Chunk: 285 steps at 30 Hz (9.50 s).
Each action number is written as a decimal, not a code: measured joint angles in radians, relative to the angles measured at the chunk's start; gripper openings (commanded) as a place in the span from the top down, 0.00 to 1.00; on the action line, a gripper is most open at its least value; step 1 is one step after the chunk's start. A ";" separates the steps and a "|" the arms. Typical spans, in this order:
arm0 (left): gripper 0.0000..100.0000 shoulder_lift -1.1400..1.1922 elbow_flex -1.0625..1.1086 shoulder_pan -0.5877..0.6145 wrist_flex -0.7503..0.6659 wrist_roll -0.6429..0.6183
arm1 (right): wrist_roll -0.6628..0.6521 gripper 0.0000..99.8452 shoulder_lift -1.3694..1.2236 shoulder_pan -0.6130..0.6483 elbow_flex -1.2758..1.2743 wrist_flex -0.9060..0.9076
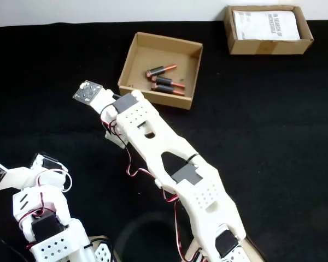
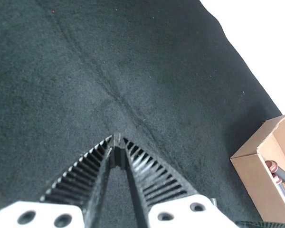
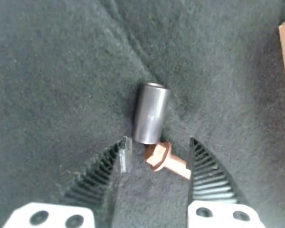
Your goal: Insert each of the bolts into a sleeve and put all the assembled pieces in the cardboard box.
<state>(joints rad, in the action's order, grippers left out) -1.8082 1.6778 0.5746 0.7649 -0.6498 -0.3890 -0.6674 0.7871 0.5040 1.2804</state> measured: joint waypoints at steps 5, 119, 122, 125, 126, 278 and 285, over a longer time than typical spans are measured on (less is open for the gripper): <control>0.99 0.000 0.000 0.000 0.000 0.000 | 0.000 0.83 -0.098 0.000 0.114 0.000; 0.99 2.110 -1.363 -0.953 0.141 0.014 | 0.107 0.99 2.484 -1.445 -2.162 -0.328; 0.99 2.168 -1.428 -0.944 0.152 0.003 | 0.107 0.99 2.484 -1.445 -2.162 -0.328; 0.99 2.219 -1.501 -0.908 0.152 -0.003 | 0.107 0.99 2.484 -1.445 -2.162 -0.328; 0.99 2.234 -1.525 -0.888 0.152 -0.015 | 0.107 0.99 2.484 -1.445 -2.162 -0.328; 0.99 0.979 -0.924 -0.769 -0.241 0.095 | 0.315 0.99 2.484 -0.466 -2.053 -0.733; 0.99 1.227 -1.224 -0.896 -0.241 0.086 | 0.315 0.99 2.484 -0.463 -2.065 -0.733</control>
<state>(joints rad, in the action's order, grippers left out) -0.5808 0.4534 -0.3214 0.5240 -0.5639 -0.0744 1.8167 0.3237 -1.5612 0.5470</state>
